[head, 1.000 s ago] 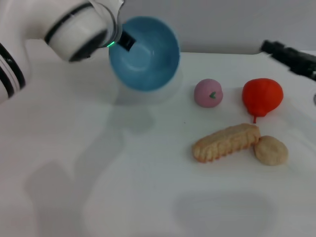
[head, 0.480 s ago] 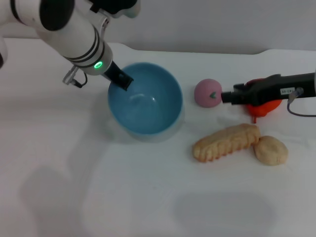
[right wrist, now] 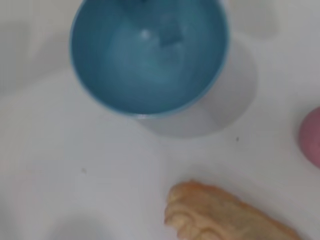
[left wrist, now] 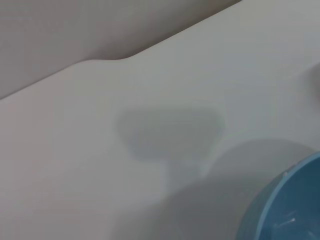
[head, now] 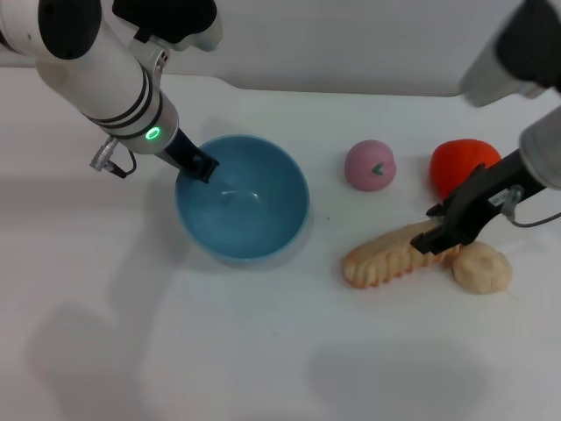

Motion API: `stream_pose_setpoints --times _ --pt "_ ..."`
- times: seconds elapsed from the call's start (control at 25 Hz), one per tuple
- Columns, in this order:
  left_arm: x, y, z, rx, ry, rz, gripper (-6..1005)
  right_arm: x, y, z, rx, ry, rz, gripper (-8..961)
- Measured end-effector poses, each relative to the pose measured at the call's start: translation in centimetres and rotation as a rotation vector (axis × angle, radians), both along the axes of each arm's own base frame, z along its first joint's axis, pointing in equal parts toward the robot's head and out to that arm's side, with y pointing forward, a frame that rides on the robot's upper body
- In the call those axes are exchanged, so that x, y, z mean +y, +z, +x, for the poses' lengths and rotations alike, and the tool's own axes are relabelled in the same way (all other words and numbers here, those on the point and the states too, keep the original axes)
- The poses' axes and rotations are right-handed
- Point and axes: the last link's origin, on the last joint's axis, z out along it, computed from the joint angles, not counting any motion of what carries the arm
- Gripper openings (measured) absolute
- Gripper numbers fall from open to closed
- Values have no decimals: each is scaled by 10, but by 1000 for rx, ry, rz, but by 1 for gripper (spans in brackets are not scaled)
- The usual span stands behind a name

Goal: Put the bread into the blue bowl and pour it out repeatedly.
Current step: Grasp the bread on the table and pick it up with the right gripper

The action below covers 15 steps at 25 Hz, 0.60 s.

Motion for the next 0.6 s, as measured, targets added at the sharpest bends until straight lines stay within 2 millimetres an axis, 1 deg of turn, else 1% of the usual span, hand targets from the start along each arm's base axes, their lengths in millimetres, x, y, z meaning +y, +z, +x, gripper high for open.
stream_pose_setpoints --times 0.12,0.2,0.44,0.6 --pt "-1 0 -1 -1 3 1 0 -2 -8 -8 -77 57 -48 537" --pt "-1 0 -1 -1 4 0 0 -3 -13 -9 -120 81 -67 537" --pt "-1 -1 -1 -9 8 -1 -1 -3 -25 -3 -224 110 -68 536" --pt "-1 -2 2 -26 8 -3 0 -2 -33 3 -252 125 -57 536"
